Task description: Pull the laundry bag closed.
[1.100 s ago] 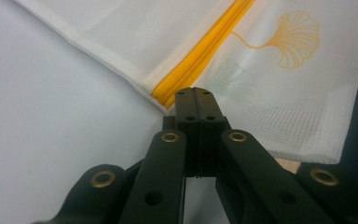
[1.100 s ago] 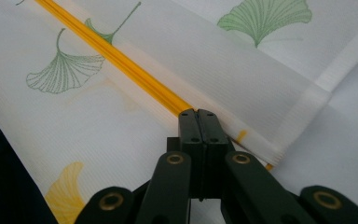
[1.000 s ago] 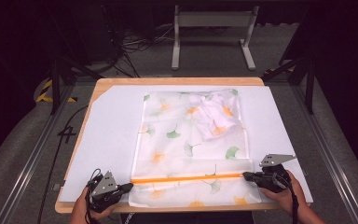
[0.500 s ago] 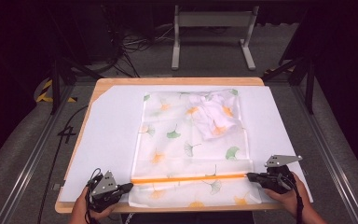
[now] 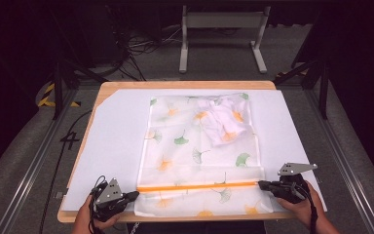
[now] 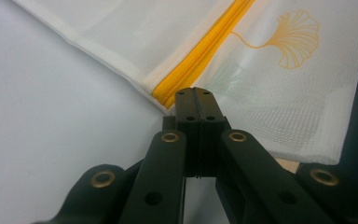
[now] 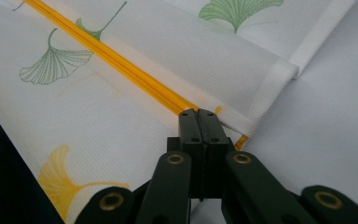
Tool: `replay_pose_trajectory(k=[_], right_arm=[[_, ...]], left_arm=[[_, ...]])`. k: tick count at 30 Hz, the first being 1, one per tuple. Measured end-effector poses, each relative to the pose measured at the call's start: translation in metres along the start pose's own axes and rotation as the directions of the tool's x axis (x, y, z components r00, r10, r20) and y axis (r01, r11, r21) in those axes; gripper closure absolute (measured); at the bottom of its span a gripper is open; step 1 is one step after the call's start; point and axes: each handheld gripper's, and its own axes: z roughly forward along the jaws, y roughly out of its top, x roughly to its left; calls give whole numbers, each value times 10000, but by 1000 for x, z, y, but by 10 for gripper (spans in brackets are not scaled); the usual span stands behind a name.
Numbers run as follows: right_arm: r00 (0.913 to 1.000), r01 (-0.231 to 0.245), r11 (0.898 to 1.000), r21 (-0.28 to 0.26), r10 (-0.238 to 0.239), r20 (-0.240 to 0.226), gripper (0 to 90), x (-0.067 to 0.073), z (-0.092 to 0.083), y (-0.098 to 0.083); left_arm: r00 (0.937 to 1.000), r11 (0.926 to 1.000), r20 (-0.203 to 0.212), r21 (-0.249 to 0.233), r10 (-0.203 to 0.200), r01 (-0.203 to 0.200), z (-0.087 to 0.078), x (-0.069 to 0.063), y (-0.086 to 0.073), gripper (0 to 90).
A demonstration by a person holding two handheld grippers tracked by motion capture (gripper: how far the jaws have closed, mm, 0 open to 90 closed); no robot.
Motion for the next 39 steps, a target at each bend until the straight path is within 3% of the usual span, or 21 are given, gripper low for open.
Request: replay_pose_trajectory(k=[8, 11, 17, 19, 26, 39], right_arm=[[10000, 70, 9999, -88, -69, 55, 900, 1, 0, -4], [9989, 424, 9991, -56, -423, 185, 900, 3, 0, -4], [9974, 685, 9975, -154, -682, 234, 900, 4, -1, -5], [9961, 860, 9961, -212, -855, 225, 900, 5, -1, -5], [9924, 1223, 9909, -564, -1213, 219, 886, 9, -5, -3], [9851, 1689, 9808, -975, -1648, 489, 802, 13, -11, 1]], left_arm=[[10000, 10000, 91, 27, 17, -17, 0, 1, 1, 900], [10000, 10000, 77, 58, 31, -31, 0, 1, 1, 900], [9999, 9996, -23, 264, -123, 124, -2, 4, 1, 900], [9997, 9995, 28, 178, -253, 252, -3, 5, 0, 900], [9999, 9999, 24, -1, -132, 132, -5, 5, 4, 900], [9984, 9998, -549, -83, 164, -169, -10, 7, 8, 900]])
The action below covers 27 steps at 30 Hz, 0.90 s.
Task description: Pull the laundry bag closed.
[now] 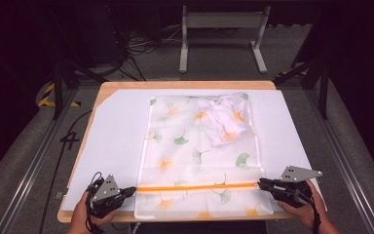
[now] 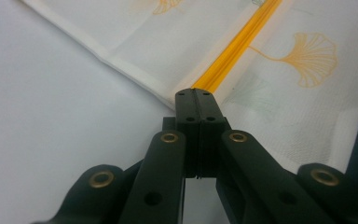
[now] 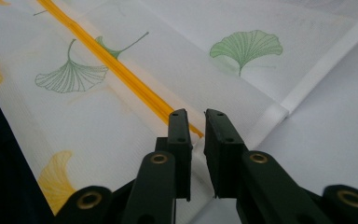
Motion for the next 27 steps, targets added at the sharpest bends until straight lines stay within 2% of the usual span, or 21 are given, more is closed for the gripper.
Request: replay_pose_trajectory(k=[2, 6, 13, 18, 21, 27], right_arm=[[9998, 192, 9998, -81, -191, 103, 776, 1, -2, 1], [9995, 290, 9994, -210, -286, 164, 744, 0, -4, 3], [9956, 835, 9958, -368, -818, 453, 671, -2, -7, 13], [9925, 1012, 9934, -543, -971, 737, 605, -6, -7, 19], [9896, 1130, 9915, -649, -1064, 967, 537, -9, -6, 23], [9784, 1499, 9852, -833, -1357, 1559, 433, -15, -6, 29]], left_arm=[[10000, 9999, -33, -139, -73, 72, -1, 2, 0, 878], [9998, 9998, -167, -209, -62, 59, -3, 4, 1, 874], [9980, 9994, -637, -357, -26, 4, -9, 10, 3, 800], [9928, 9988, -1186, -474, -151, 95, -14, 17, 4, 701], [9873, 9984, -1575, -541, -226, 143, -16, 21, 4, 613], [9806, 9969, -1918, -746, -396, 257, -20, 30, 3, 510]])
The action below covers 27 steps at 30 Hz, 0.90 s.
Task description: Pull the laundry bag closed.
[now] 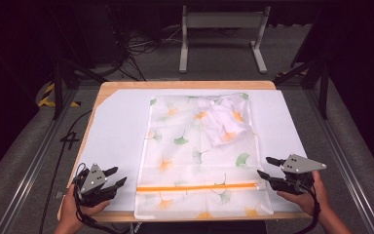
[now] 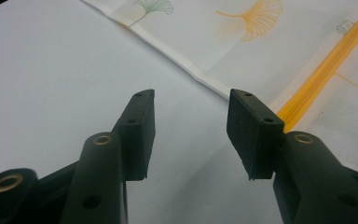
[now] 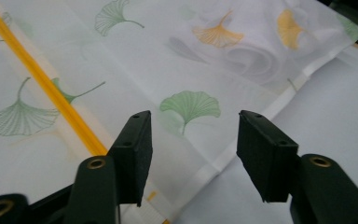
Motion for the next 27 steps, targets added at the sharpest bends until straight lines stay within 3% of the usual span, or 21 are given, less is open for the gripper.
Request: replay_pose_trajectory(k=[6, 15, 17, 23, 27], right_arm=[[9988, 5, 10000, -33, -3, 489, 327, -10, 4, -1], [9914, -449, 9990, 9, 445, 1234, 237, -27, 7, -13], [9872, -589, 9982, 104, 567, 1488, 234, -32, 8, -18], [9692, -1256, 9921, 81, 1209, 2147, 171, -47, 9, -32], [9591, -1473, 9891, 19, 1423, 2446, 129, -51, 6, -42]], left_arm=[[9990, 9998, -397, -44, -191, 189, 1, 9, -2, 402], [9953, 9981, -755, 1, -607, 609, 7, 24, -8, 206], [9942, 9974, -813, 87, -708, 718, 7, 29, -11, 196], [9898, 9933, -838, -244, -1148, 1131, 4, 38, -22, 140], [9827, 9869, -942, -394, -1595, 1565, 1, 41, -28, 94]])
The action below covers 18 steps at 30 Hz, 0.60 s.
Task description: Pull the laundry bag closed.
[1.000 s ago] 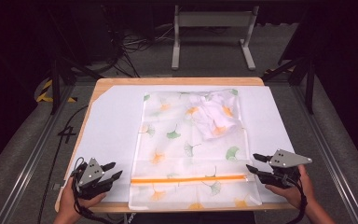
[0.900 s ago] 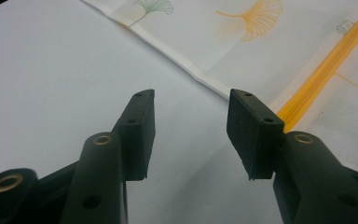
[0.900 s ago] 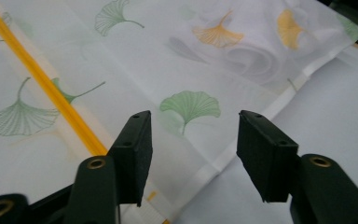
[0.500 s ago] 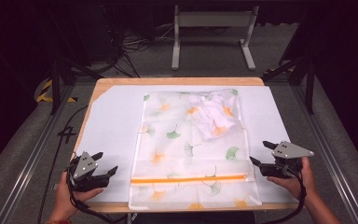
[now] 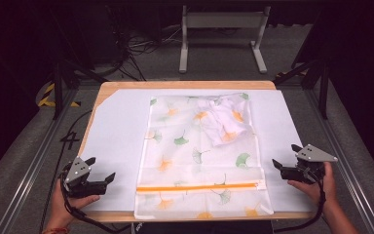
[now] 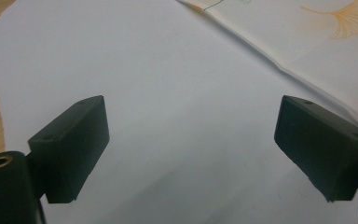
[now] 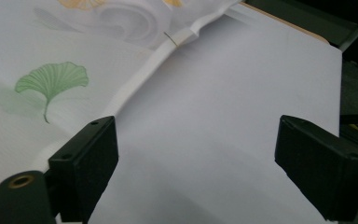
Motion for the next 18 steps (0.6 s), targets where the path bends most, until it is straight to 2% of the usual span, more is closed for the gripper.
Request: replay_pose_trajectory(k=[3, 6, 8, 11, 14, 16, 18], right_arm=[[9999, -100, 9999, -11, 101, 133, 115, -2, -2, -7], [9995, -323, 9994, -96, 323, 29, 114, -3, -5, -12], [9994, -283, 9994, -200, 286, 172, 113, -4, -9, -14], [9985, -530, 9983, -237, 532, 103, 116, -4, -13, -17], [9996, -274, 9994, -221, 276, 86, 119, 0, -14, -18], [9999, -7, 9999, -140, 9, 140, 121, 5, -15, -17], [9999, 47, 9997, -247, -44, 114, 121, 7, -16, -15]], left_arm=[[9995, 9993, -21, -164, -328, 327, -3, 0, -5, 78], [9990, 9985, -41, -315, -456, 454, -7, 0, -6, 62], [9990, 9982, -93, -415, -443, 439, -8, -2, -5, 57], [9992, 9988, -148, -338, -358, 353, -7, -4, -5, 56], [9990, 9983, -144, -413, -412, 405, -7, -6, -4, 56], [9993, 9983, -87, -466, -355, 350, -6, -7, -3, 57], [9997, 9989, -67, -386, -250, 248, -7, -8, -4, 57]])
